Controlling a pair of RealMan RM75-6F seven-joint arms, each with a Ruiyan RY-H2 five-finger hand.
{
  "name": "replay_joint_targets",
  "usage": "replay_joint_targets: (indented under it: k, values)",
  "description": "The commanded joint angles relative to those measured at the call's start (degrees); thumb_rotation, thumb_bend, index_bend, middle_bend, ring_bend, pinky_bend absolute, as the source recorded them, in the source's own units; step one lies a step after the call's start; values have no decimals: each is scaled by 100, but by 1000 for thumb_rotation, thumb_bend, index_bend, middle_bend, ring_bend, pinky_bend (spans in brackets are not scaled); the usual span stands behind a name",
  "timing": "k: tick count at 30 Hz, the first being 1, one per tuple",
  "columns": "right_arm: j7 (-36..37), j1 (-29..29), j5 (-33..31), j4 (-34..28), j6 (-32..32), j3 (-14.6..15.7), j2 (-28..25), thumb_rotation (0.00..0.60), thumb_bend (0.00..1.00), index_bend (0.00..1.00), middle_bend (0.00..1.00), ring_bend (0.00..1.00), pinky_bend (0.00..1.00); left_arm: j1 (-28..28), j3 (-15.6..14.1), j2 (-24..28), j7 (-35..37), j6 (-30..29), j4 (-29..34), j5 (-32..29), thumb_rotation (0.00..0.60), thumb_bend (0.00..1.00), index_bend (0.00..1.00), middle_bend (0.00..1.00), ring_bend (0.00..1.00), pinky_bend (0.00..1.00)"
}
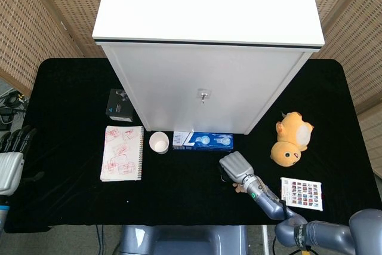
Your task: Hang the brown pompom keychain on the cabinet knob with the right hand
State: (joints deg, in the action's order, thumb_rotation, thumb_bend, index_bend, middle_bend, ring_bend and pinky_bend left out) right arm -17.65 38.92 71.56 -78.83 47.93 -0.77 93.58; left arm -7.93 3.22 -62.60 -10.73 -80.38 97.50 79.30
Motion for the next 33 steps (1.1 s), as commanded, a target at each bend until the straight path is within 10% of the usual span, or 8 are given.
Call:
replay_joint_targets:
  k: [1,17,33]
  values:
    - [215,-66,357,-143,259,28,-131,600,646,621,944,958,1000,2,-3,3,2,-10,6,15,600,0,0,0,0,0]
    - [706,-275,2388,-744,1995,135,-1019,600,649,649,950,961,1000,36,-18,33,64,-66,33,66,600,0,0,0,0,0]
    - [140,-46,3410,-1112,2881,-506,-2285,600,654,685,961,964,1000,39,3,24,53,-73,29,34,600,0,0,0,0,0]
